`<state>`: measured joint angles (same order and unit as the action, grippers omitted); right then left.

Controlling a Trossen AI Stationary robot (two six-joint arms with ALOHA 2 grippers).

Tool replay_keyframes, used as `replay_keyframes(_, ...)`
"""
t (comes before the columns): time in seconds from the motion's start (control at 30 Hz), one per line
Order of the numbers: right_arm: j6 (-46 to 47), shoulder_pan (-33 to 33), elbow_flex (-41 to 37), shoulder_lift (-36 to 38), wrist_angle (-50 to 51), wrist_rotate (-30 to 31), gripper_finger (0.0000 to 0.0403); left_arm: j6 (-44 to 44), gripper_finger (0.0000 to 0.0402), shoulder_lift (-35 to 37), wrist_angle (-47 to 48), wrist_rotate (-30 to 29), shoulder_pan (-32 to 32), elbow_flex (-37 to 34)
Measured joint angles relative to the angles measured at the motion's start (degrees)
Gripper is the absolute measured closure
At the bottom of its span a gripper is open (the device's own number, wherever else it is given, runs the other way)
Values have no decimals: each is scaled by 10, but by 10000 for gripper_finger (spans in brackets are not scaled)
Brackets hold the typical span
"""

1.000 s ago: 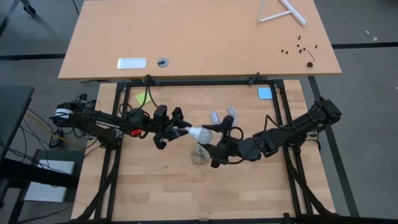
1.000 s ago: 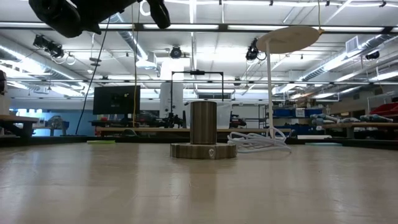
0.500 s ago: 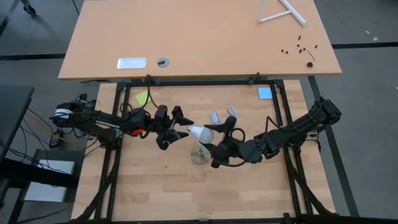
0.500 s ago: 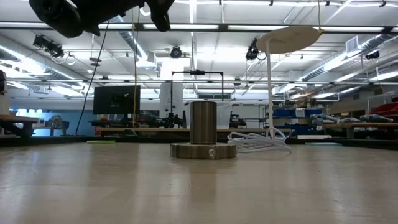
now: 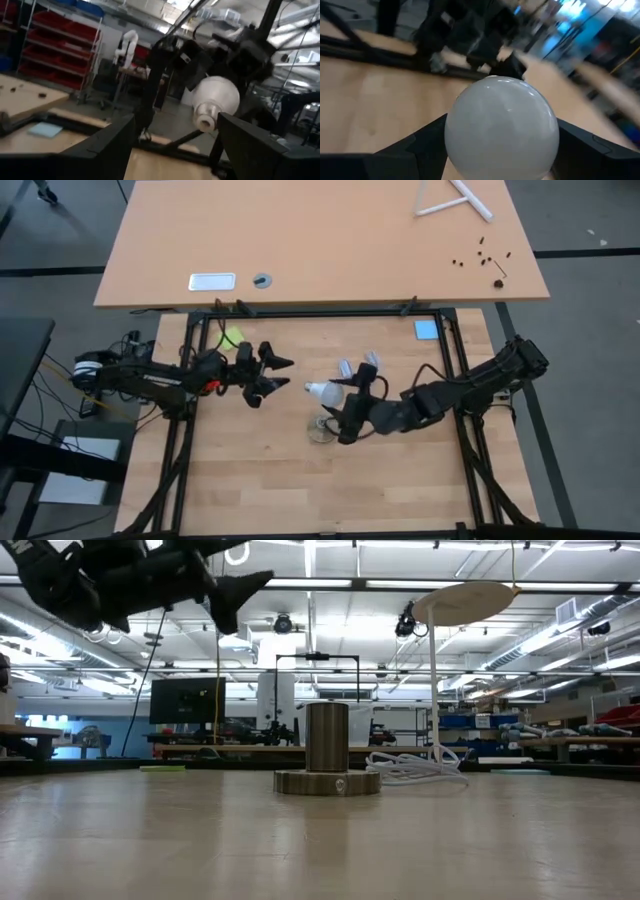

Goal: Screw lightbulb
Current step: Insert the lightbulb into the lamp

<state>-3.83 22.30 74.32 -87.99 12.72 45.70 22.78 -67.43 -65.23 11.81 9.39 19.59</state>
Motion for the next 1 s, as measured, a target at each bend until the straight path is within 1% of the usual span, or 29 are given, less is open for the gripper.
replay_keyframes(0.07,68,-15,18,0,62,-50,105,-7,112,0,13,1,0,-11)
replay_keyframes(0.17,145,-37,40,0,144,-149,107,-33,112,-6,63,0,-9,-13)
replay_keyframes(0.27,187,-56,55,0,192,-241,107,-63,112,-17,113,-11,-25,-13)
replay_keyframes(0.4,222,-75,59,0,248,-319,107,-97,112,-31,165,-34,-48,-13)
replay_keyframes(0.53,242,-87,61,0,278,-347,107,-117,119,-50,237,-71,-72,-13)
replay_keyframes(0.6,248,-92,61,0,282,-363,107,-118,124,-73,250,-97,-87,-13)
replay_keyframes(0.67,249,-94,61,0,284,-376,107,-118,129,-101,243,-114,-103,-9)
replay_keyframes(0.77,249,-94,61,0,290,-380,107,-119,138,-156,221,-135,-129,13)
replay_keyframes(0.87,253,-94,61,0,300,-380,107,-122,146,-221,218,-154,-144,46)
replay_keyframes(0.93,257,-93,61,0,306,-379,107,-126,151,-259,216,-159,-151,68)
replay_keyframes(1.0,265,-92,61,0,319,-379,108,-134,155,-291,213,-176,-156,91)
